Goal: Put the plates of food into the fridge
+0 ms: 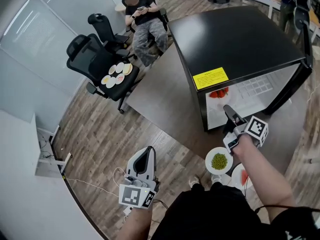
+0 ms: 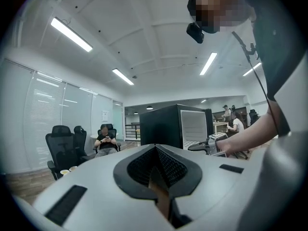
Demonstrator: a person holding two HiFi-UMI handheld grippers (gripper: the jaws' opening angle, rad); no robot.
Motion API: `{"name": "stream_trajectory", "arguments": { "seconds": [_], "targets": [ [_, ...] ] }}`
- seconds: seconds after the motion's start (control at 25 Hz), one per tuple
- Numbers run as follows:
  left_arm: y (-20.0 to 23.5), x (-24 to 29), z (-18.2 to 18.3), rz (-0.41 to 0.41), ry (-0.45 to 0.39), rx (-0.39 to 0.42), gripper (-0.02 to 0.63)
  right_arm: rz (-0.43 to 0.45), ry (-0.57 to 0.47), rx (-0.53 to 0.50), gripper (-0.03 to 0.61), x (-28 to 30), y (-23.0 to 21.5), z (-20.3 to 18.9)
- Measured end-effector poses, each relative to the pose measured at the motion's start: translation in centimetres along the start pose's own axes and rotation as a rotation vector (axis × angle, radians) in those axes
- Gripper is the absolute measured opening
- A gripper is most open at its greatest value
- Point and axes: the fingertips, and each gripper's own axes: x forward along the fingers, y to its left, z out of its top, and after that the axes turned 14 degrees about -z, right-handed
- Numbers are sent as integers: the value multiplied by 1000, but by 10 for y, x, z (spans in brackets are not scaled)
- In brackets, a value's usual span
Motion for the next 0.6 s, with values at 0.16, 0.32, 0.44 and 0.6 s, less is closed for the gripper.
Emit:
{"name": "stream_trajectory", "arguments": {
  "seconds": [0.16, 0.32, 0.44, 0.6],
  "targets": [
    [-21, -2, 3, -11, 0, 16, 5, 34, 5, -76, 186, -12, -2, 1],
    [-43, -1, 6, -24, -20, 14, 5, 141, -50, -160, 184, -29, 11, 12],
    [-51, -2, 5, -12, -22, 14, 5, 187, -103, -163, 186, -44, 12, 23],
    [-57, 0, 2, -37, -28, 16, 5, 230, -134, -156, 185, -63, 17, 33]
  ]
}}
